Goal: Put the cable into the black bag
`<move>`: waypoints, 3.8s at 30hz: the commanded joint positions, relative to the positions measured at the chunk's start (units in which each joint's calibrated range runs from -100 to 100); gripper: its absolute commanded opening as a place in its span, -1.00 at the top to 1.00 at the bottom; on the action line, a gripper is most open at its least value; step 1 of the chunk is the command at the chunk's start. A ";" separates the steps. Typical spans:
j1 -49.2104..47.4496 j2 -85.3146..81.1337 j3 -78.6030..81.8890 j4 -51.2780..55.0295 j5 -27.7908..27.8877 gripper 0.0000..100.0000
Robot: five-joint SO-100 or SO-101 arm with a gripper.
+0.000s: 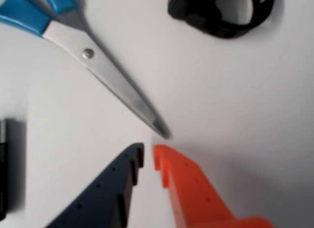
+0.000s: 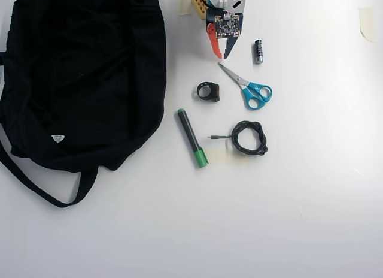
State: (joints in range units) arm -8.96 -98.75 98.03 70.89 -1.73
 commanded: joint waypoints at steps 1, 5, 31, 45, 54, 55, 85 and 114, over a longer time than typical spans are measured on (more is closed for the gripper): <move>0.29 -0.58 1.25 2.15 0.27 0.95; 0.29 -0.58 1.25 2.15 0.27 0.95; 0.29 -0.58 1.25 2.15 0.27 0.95; 0.29 -0.58 1.25 2.15 0.27 0.95; -0.16 -0.58 1.25 2.15 0.27 0.95; -0.31 -0.58 1.25 2.15 0.27 0.95; -1.13 25.06 -25.62 -29.20 -0.36 0.95; -0.46 74.85 -73.06 -48.15 0.32 0.95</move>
State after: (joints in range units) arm -9.77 -27.19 32.08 24.17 -1.78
